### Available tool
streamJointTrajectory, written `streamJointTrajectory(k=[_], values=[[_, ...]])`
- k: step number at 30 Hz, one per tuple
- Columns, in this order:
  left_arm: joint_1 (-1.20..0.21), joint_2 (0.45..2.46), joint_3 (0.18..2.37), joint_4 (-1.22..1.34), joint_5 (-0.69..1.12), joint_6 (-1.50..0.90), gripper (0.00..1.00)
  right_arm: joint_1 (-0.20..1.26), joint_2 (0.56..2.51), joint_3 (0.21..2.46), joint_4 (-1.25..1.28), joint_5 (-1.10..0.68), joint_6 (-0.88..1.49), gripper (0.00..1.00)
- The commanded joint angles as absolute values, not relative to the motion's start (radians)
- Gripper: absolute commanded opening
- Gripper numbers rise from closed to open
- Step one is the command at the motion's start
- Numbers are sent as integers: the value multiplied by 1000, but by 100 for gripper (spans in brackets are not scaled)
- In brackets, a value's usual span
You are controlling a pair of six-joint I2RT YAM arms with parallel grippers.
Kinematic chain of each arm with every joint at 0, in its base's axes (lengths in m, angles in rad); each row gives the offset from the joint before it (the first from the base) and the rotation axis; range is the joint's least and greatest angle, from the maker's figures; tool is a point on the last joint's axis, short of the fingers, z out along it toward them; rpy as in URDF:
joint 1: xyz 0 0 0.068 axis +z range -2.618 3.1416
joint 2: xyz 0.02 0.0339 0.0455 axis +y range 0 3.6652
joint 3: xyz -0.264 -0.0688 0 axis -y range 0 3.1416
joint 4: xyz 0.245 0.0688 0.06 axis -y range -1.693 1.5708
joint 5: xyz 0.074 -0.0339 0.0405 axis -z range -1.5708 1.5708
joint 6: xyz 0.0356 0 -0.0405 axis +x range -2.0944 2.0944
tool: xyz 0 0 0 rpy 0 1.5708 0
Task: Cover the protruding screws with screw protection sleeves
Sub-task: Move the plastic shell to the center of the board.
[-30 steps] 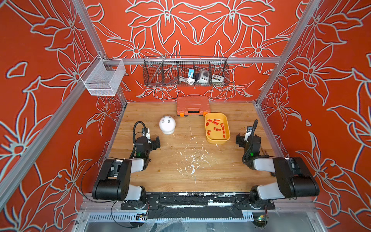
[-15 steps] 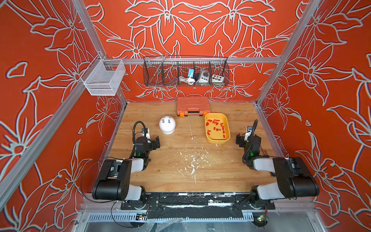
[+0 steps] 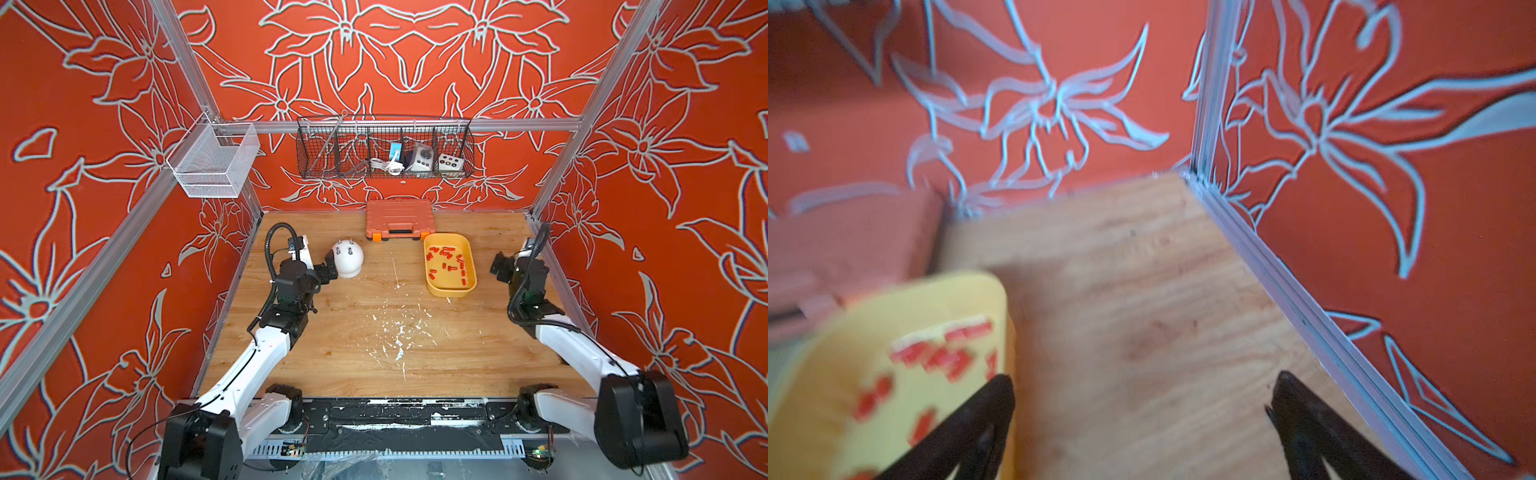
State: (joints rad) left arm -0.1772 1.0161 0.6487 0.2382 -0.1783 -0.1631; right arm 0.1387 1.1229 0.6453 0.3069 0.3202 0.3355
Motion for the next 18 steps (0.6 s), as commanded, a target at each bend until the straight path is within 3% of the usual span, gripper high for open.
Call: streamJointTrajectory(k=[1,8,14,18], values=[[-211,1064,754,58,-133,-259,95,132,1130,745,115,13,526,98],[-259,1315,1001,-136,-45,-259,93,275,1379,1173,-222,-129,355,87],[-253,1521,1158,-238,-16,-254,92,335,1644,1516,-560,-123,263,77],[-209,1624,1225,-259,-7,-258,92,335,1707,1572,-615,-125,282,76]])
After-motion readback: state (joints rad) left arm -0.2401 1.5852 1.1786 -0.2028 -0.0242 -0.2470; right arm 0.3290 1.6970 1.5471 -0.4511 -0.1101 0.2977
